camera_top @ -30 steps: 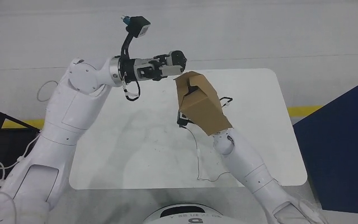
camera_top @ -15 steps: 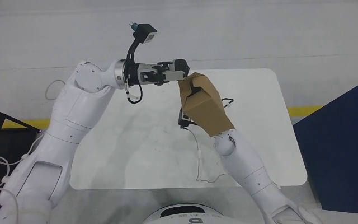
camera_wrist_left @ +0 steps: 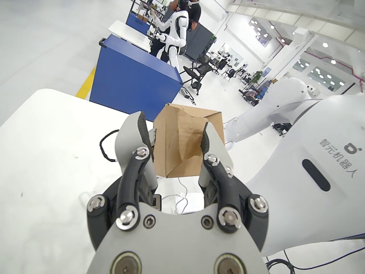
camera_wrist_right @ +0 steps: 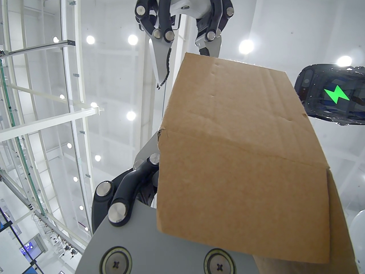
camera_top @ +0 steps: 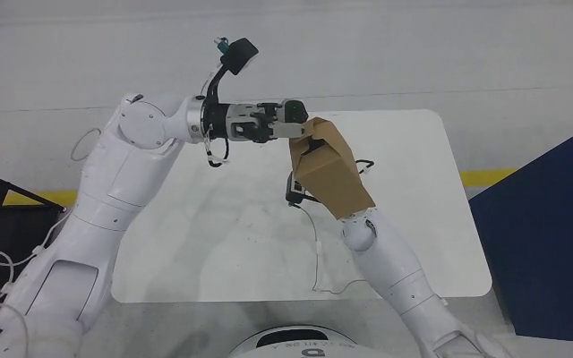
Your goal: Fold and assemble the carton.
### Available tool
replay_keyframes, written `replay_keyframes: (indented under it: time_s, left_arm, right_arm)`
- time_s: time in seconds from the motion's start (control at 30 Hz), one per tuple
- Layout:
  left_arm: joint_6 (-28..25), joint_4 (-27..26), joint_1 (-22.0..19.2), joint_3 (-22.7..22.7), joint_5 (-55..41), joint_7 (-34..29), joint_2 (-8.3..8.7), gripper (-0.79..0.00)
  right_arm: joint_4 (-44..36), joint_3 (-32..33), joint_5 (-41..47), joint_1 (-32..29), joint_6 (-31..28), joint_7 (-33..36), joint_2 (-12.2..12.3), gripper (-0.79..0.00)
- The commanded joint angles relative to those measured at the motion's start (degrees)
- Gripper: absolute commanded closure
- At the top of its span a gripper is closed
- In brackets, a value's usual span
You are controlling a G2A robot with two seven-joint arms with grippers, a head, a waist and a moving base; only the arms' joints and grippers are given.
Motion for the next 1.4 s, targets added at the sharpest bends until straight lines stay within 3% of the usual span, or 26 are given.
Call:
replay_keyframes:
  time_s: [0.0, 1.03, 1.37]
  left_arm:
    - [-0.1, -1.0, 0.4, -0.3, 1.5, 0.1, 0.19, -0.422]
    - [11.0, -17.4, 3.4, -3.2, 31.6, 4.1, 2.01, -0.222]
    - [13.0, -19.7, 4.0, -2.2, 35.4, 5.2, 2.06, -0.191]
  right_arm:
    - [0.1, 0.1, 0.0, -0.1, 0.0, 0.0, 0.0, 0.0]
    - [4.4, 2.2, -0.3, 1.1, 0.0, 0.0, -0.4, 0.0]
    - [6.7, 3.5, -2.1, 1.7, 0.0, 0.0, -0.8, 0.0]
